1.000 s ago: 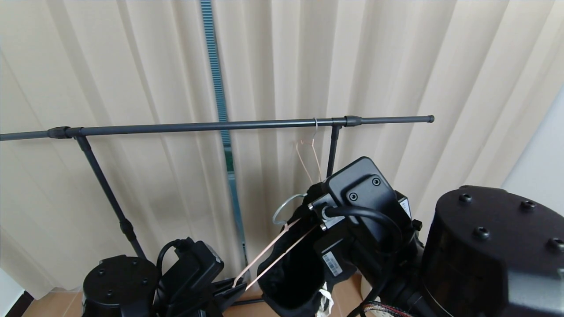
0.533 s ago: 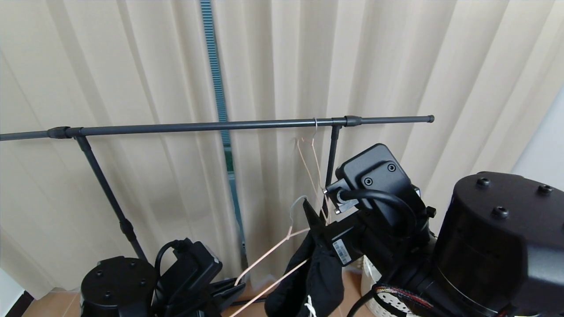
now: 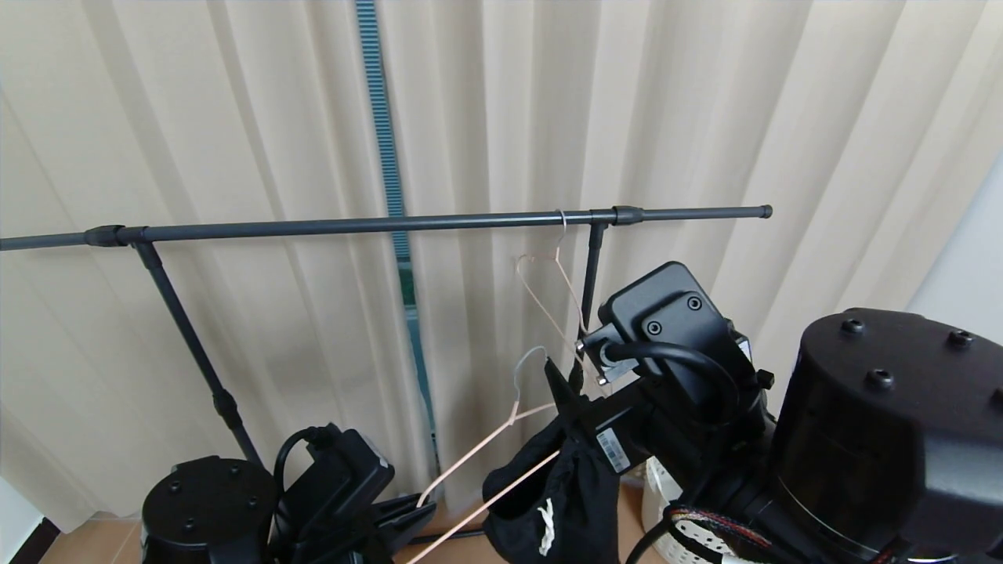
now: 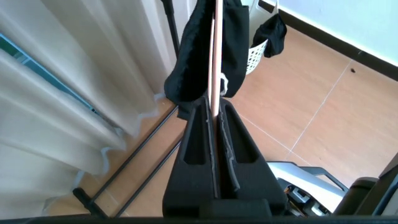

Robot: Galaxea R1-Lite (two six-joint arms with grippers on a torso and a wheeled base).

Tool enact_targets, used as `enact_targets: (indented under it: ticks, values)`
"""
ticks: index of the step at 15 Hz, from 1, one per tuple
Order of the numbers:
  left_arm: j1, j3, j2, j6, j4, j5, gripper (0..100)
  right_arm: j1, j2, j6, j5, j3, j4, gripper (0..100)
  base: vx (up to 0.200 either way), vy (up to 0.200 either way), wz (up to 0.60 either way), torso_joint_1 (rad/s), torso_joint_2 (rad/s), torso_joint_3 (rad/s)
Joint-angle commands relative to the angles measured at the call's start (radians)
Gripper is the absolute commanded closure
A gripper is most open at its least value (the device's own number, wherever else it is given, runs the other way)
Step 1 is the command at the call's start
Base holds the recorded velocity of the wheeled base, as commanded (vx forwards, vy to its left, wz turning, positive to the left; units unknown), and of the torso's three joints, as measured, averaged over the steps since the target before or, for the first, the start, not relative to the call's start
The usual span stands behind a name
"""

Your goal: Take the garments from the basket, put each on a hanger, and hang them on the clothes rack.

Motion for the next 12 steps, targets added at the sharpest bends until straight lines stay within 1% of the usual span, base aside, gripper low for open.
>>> enact_targets:
  ticks: [1, 2, 3, 4, 5, 6, 7, 8, 9, 11, 12]
  values:
    - [0.001, -0.001, -0.001, 0.0, -0.006, 0.0, 100, -0.012, -0.02, -0.003, 0.005, 0.007, 0.062, 0, 0.0, 0.0, 0.0, 0.0, 0.0, 0.0]
    - [0.003, 0.002, 0.0, -0.002, -0.033, 0.002, 100, -0.035, -0.046, -0.002, 0.024, -0.002, 0.171, 0, 0.0, 0.0, 0.0, 0.0, 0.0, 0.0]
    - [0.004, 0.002, 0.0, -0.005, -0.049, 0.002, 100, -0.067, -0.057, -0.002, 0.051, -0.008, 0.234, 0, 0.0, 0.0, 0.0, 0.0, 0.0, 0.0]
    - [0.004, 0.002, 0.0, -0.009, -0.053, 0.002, 100, -0.083, -0.063, -0.002, 0.059, -0.014, 0.26, 0, 0.0, 0.0, 0.0, 0.0, 0.0, 0.0]
    - [0.004, 0.002, 0.0, -0.017, -0.069, 0.002, 100, -0.116, -0.082, 0.004, 0.064, -0.048, 0.32, 0, 0.0, 0.0, 0.0, 0.0, 0.0, 0.0]
    - [0.004, 0.001, -0.001, -0.019, -0.084, 0.002, 100, -0.125, -0.082, 0.02, 0.064, -0.065, 0.346, 0, 0.0, 0.0, 0.0, 0.0, 0.0, 0.0]
    - [0.004, 0.005, -0.001, -0.019, -0.102, 0.002, 100, -0.129, -0.077, 0.058, 0.064, -0.066, 0.378, 0, 0.0, 0.0, 0.0, 0.0, 0.0, 0.0]
    - [0.004, 0.007, -0.001, -0.019, -0.115, 0.002, 100, -0.127, -0.055, 0.135, 0.064, -0.065, 0.418, 0, 0.0, 0.0, 0.0, 0.0, 0.0, 0.0]
    - [0.004, 0.007, 0.0, -0.017, -0.13, 0.002, 100, -0.127, -0.003, 0.271, 0.061, -0.071, 0.443, 0, 0.0, 0.0, 0.0, 0.0, 0.0, 0.0]
    - [0.003, 0.007, 0.013, -0.017, -0.138, 0.002, 100, -0.132, 0.096, 0.454, 0.051, -0.099, 0.45, 0, 0.0, 0.0, 0.0, 0.0, 0.0, 0.0]
    - [0.001, 0.008, 0.016, -0.017, -0.142, 0.002, 100, -0.156, 0.135, 0.494, 0.048, -0.111, 0.45, 0, 0.0, 0.0, 0.0, 0.0, 0.0, 0.0]
